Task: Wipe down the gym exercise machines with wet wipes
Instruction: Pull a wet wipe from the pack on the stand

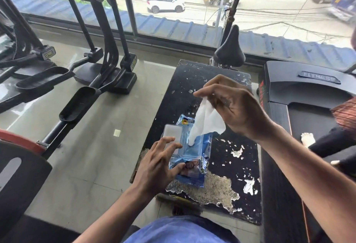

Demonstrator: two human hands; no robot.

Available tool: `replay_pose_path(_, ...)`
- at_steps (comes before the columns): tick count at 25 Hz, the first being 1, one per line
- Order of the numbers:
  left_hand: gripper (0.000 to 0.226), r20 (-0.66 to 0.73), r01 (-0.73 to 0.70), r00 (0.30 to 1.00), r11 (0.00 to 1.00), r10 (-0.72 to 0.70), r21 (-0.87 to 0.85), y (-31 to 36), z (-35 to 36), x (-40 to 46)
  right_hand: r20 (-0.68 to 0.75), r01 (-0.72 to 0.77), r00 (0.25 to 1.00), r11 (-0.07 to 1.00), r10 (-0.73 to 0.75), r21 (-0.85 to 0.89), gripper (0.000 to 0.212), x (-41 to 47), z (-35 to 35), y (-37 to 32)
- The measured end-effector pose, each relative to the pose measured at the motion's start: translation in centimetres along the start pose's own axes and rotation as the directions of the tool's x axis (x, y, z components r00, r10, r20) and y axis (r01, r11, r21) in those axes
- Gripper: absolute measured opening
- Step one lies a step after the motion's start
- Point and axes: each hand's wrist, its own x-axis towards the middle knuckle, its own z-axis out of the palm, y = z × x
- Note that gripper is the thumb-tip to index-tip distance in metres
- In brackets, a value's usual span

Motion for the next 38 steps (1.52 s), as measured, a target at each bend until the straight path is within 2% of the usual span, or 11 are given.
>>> replay_pose_path(3, 0.055, 0.004, -0.004, 1.0, 1.0, 0.005, -0.019, 0.1, -0.1, 0.0, -0.119, 0.008, 0.993, 1.0, -0.004, 0.026, 0.016, 0.4, -0.4, -0.6)
replay_pose_path(8, 0.043, -0.01, 0.046, 0.999, 0.99, -0.047, -0.132, 0.3, -0.7, -0.1, -0.12, 0.042, 0.992, 0.999, -0.045, -0.031, 0.012, 1.2, -0.7, -0.5)
replay_pose_path(12, 0.034, -0.13, 0.081, 0.985, 0.965, -0.117, -0.249, 0.9, -2.7, 0.1, -0.133, 0.035, 0.99, 0.999, -0.038, -0.03, 0.005, 1.9, -0.8, -0.3)
replay_pose_path(17, 0.035, -0.238, 0.101, 0.951, 0.928, -0.196, -0.36, 1.3, -5.3, 2.3, 0.094, -0.119, 0.989, 0.992, 0.114, 0.047, 0.015, 2.7, 0.3, 1.1)
replay_pose_path(23, 0.057, -0.17, 0.058, 0.973, 0.876, -0.157, -0.479, 2.1, -8.6, 4.8, 0.173, -0.062, 0.984, 0.99, 0.039, 0.13, 0.02, 5.7, -0.3, -0.7)
replay_pose_path(25, 0.05, -0.148, 0.061, 0.977, 0.87, -0.152, -0.49, 2.7, -10.0, 5.6, 0.197, -0.062, 0.98, 0.988, 0.033, 0.145, 0.019, 6.8, 0.0, -1.6)
replay_pose_path(30, 0.009, -0.215, 0.095, 0.953, 0.883, -0.215, -0.459, 2.1, -12.9, 5.9, 0.204, -0.068, 0.978, 0.984, 0.034, 0.163, 0.02, 9.3, 1.2, -3.2)
replay_pose_path(32, 0.014, -0.2, 0.153, 0.941, 0.869, -0.274, -0.47, 1.2, -14.7, 5.3, 0.31, -0.111, 0.948, 0.989, 0.075, 0.101, 0.03, 10.4, 1.4, -3.2)
replay_pose_path(35, 0.01, -0.163, 0.23, 0.924, 0.844, -0.346, -0.484, 0.1, -17.5, 4.2, 0.618, -0.053, 0.783, 0.998, 0.067, -0.041, 0.036, 11.6, 3.3, -2.2)
replay_pose_path(36, 0.009, -0.144, 0.247, 0.919, 0.82, -0.367, -0.517, -0.4, -18.5, 3.8, 0.67, -0.053, 0.741, 0.998, 0.049, -0.014, 0.036, 12.0, 4.5, -1.8)
replay_pose_path(38, 0.009, -0.115, 0.284, 0.906, 0.785, -0.408, -0.551, -1.9, -20.3, 2.6, 0.68, -0.138, 0.733, 0.983, 0.02, 0.12, 0.025, 13.3, 6.8, -1.7)
